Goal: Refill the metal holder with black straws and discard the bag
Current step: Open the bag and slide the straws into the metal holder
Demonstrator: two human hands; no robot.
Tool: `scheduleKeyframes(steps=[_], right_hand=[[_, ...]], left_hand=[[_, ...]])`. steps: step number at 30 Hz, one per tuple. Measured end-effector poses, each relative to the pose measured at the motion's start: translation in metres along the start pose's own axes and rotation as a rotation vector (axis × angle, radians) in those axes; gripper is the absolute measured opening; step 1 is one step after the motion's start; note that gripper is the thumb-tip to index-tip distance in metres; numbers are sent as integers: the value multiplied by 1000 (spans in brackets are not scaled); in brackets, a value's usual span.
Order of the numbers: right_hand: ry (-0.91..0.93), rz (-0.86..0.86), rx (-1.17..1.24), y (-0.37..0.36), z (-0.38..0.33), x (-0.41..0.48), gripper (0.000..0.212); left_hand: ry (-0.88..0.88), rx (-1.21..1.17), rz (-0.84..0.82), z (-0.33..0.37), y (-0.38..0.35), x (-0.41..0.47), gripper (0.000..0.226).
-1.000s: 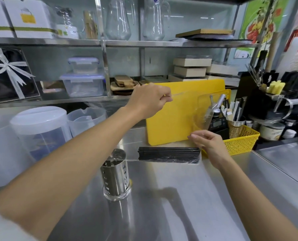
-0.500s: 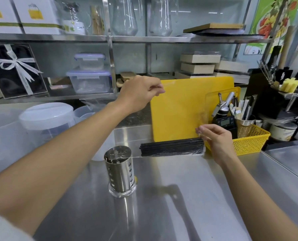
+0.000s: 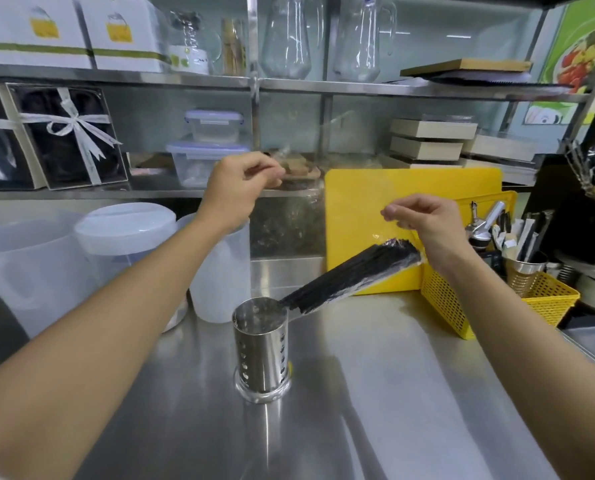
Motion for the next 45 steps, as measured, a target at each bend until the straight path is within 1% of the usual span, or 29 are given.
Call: scheduleKeyframes(steps=[4, 6, 10, 13, 16, 19, 24, 29, 33, 35, 39, 40, 42, 43, 45], right_hand=[[54, -121, -111, -42, -28, 29, 2], [81, -169, -164, -63, -40, 41, 5], [142, -236, -224, -102, -61, 57, 12], [149, -291, -232, -125, -68, 62, 16], [172, -328, -253, -135, -77, 64, 19], [211, -330, -278, -136, -86, 63, 25], [214, -291, -225, -118, -82, 61, 19], [123, -258, -144, -99, -58, 54, 14], [-3, -278, -21, -97, -30, 45, 24], [-42, -280, 22, -100, -17, 39, 23], [-149, -105, 257, -88, 5, 37, 30], [-174, -106, 258, -88, 10, 37, 28], [-215, -172, 185, -94, 20, 32, 19], [-233, -205, 146, -98, 25, 29, 15], [-248, -222, 102, -101, 33, 26, 8]], left_hand=[[118, -102, 134, -46, 38, -20, 9], [166, -158, 196, -70, 54, -32, 15], [234, -219, 268, -103, 75, -52, 17], [283, -251, 305, -119, 88, -60, 17], [315, -267, 313, -125, 95, -64, 15], [332, -289, 326, -126, 98, -65, 13], [365, -318, 341, -133, 97, -70, 9], [393, -350, 364, -138, 96, -72, 9], [404, -359, 382, -140, 96, -74, 9], [413, -356, 382, -142, 96, -76, 9], [438, -340, 389, -149, 98, -82, 14], [446, -347, 397, -150, 99, -83, 13], [457, -364, 377, -151, 97, -84, 9], [462, -361, 342, -150, 95, -84, 8], [487, -340, 253, -153, 86, -87, 14]])
Point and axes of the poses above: each hand's wrist, its own x-axis towards the middle knuckle, its own y-axis out of the back of the hand, z = x × y, the point moved 10 cm from there along x, towards the middle knuckle, and after that the axes turned 1 degree about -y, right-handed, at the moved point
